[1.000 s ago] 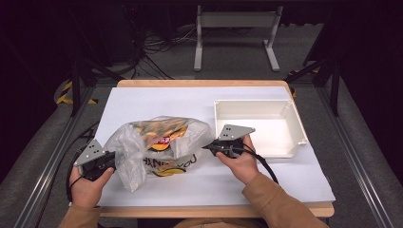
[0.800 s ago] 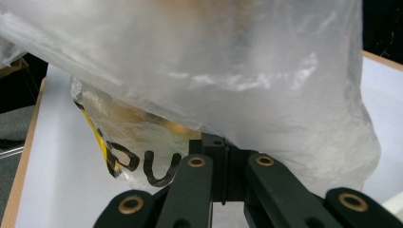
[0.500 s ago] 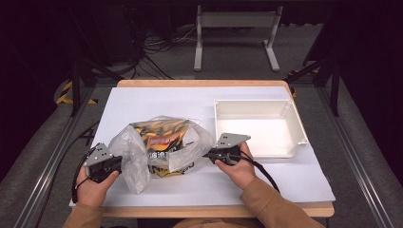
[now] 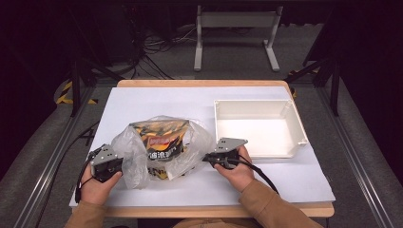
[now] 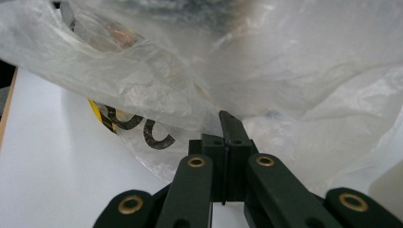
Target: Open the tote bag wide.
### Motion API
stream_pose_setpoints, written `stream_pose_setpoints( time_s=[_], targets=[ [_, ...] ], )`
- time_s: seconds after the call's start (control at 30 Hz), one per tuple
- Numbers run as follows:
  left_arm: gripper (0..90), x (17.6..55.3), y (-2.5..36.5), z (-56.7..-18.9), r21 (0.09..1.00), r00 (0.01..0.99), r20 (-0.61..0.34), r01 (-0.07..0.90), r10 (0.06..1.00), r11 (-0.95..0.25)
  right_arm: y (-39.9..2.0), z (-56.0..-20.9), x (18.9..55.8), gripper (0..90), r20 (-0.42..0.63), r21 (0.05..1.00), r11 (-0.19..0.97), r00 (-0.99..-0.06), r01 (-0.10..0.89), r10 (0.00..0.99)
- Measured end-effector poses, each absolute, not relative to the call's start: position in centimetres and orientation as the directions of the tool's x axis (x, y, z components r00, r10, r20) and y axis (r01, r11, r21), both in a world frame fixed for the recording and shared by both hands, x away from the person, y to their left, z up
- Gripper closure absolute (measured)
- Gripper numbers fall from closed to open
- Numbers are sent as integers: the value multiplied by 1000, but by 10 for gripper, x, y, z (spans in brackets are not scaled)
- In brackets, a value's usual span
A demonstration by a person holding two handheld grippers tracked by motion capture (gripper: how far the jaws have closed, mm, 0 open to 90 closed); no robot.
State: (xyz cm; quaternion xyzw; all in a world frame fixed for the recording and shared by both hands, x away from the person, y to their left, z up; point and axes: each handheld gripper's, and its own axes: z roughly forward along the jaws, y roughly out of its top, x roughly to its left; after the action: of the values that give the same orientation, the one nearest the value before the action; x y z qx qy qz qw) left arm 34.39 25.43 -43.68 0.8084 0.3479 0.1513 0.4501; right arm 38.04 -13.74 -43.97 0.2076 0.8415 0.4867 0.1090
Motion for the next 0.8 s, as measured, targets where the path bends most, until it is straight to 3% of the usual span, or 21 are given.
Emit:
stream_pose_setpoints(
  time_s=[0.3, 0.53, 0.63, 0.73, 0.8],
  targets=[
    [873, 347, 253, -444, 805, 707, -93, 467, 701, -365, -134, -449, 379, 900, 29, 839, 468, -883, 276, 469],
    [805, 342, 257, -439, 827, 702, -110, 457, 703, -328, -135, -448, 378, 891, 37, 843, 459, -881, 281, 472],
    [685, 337, 259, -435, 840, 705, -123, 449, 699, -306, -137, -445, 377, 878, 34, 849, 453, -884, 272, 467],
    [471, 331, 262, -432, 843, 707, -141, 452, 693, -290, -138, -442, 374, 853, 35, 856, 443, -886, 265, 462],
    [400, 327, 264, -431, 848, 708, -138, 446, 693, -286, -139, -440, 373, 832, 34, 860, 438, -886, 262, 463]
  ],
)
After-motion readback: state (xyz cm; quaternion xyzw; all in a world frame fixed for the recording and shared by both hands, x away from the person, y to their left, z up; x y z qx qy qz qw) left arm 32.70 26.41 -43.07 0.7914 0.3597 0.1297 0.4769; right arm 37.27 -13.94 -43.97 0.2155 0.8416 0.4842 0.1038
